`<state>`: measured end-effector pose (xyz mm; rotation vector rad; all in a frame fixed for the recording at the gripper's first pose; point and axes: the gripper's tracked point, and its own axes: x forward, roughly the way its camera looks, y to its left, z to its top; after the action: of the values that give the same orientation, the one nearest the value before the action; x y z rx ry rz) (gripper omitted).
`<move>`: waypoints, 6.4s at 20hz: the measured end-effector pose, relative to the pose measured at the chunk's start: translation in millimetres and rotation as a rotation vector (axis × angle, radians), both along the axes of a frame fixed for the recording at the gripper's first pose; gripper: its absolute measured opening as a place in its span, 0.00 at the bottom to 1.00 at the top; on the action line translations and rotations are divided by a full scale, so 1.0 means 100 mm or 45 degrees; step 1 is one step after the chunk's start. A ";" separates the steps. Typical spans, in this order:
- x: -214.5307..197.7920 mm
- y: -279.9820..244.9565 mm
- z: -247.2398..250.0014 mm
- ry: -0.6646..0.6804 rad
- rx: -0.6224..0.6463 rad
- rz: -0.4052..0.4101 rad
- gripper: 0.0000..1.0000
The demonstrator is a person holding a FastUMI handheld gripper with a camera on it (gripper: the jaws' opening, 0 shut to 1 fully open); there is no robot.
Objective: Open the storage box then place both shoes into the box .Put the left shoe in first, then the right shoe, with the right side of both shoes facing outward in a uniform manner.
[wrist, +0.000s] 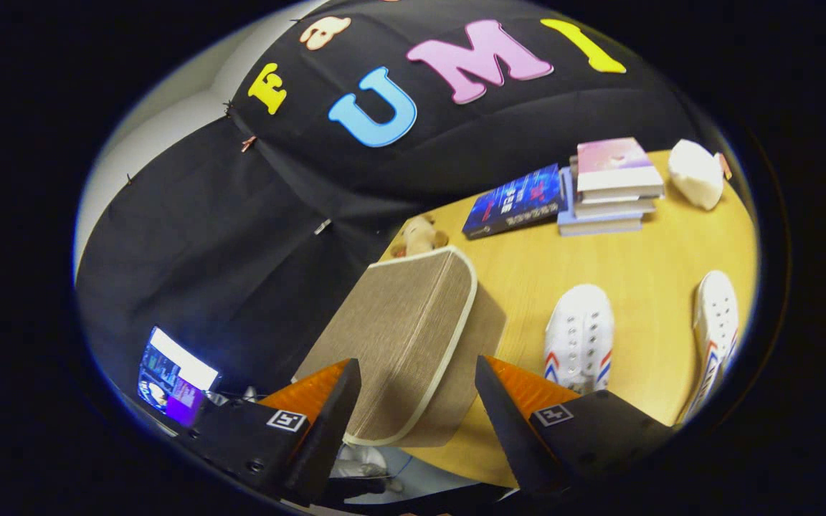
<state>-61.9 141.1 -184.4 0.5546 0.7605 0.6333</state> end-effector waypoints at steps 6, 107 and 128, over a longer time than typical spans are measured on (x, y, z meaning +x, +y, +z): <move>-0.13 0.32 -0.34 0.275 0.244 0.119 0.97; 0.75 -1.01 -0.26 -0.323 -0.943 -0.222 1.00; 0.53 -1.23 -1.84 0.207 -0.771 -0.002 0.41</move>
<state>-8.9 17.9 -368.4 0.0480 1.0509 0.3292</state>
